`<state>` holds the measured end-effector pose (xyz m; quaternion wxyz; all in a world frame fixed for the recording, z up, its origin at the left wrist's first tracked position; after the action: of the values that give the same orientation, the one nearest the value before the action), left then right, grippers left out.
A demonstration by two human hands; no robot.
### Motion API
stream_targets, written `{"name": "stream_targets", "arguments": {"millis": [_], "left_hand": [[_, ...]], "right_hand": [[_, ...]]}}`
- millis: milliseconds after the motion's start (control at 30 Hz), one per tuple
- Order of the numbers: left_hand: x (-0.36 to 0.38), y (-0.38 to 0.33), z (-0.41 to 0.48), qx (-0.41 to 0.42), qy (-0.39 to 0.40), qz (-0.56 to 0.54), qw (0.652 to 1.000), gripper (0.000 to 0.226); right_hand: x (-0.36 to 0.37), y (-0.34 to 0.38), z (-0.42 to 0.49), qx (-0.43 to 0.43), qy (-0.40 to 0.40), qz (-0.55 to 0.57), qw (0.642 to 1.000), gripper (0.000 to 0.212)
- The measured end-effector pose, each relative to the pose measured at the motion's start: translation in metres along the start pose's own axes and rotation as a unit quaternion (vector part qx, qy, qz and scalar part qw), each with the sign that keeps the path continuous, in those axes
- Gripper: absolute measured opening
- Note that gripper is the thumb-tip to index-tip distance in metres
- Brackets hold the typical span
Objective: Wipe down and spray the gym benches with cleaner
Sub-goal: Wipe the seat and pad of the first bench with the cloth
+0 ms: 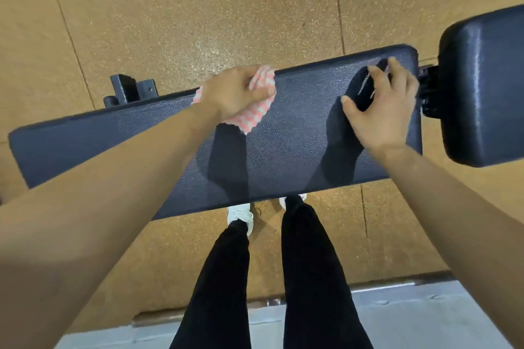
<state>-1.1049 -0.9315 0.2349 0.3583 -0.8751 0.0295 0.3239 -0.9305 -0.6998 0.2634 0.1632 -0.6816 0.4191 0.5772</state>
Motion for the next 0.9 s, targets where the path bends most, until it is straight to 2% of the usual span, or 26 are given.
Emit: {"name": "stream_targets", "arguments": {"millis": [67,167,333,433,533,633,767,833,900], "left_hand": [[0.008,-0.008,0.003,-0.004,0.01,-0.013,1.0,0.056],[0.019,-0.026,0.016,-0.002,0.031,-0.019,0.999,0.064],[0.036,-0.067,0.049,0.013,0.041,-0.027,0.999,0.061],[0.055,-0.102,0.072,0.031,0.06,-0.03,0.997,0.054],[0.066,-0.138,0.097,0.061,0.069,-0.021,0.996,0.056],[0.081,-0.163,0.114,0.079,0.077,0.011,0.994,0.049],[0.096,-0.197,0.13,0.142,0.083,0.039,0.986,0.056],[0.109,-0.216,0.136,0.19,0.1,0.129,0.968,0.06],[0.121,-0.23,0.138,0.226,0.113,0.249,0.935,0.055]], "right_hand": [[-0.001,-0.018,-0.006,0.029,-0.004,-0.008,1.0,0.074],[0.003,-0.032,-0.011,0.03,0.009,-0.003,1.0,0.077],[0.002,-0.036,-0.011,-0.026,0.009,0.013,1.0,0.076],[-0.004,-0.055,-0.011,-0.047,0.038,0.064,0.996,0.069],[-0.013,-0.076,-0.002,-0.051,0.053,0.133,0.988,0.056],[-0.018,-0.109,-0.005,0.007,0.05,0.143,0.988,0.057],[-0.014,-0.147,-0.015,0.123,0.116,0.204,0.964,0.061],[-0.014,-0.158,-0.02,0.16,0.147,0.246,0.945,0.058],[-0.013,-0.16,-0.022,0.188,0.169,0.293,0.922,0.057]]}}
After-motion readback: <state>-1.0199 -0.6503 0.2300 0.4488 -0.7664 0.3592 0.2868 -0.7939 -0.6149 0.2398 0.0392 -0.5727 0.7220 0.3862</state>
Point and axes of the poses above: each hand's wrist, its own z-axis towards the middle knuckle, its own x-axis out of the palm, y = z × x, the point moved 4 cm from there along z, towards the middle knuckle, and after that the axes turned 8 degrees about x, right-handed, at the moved point
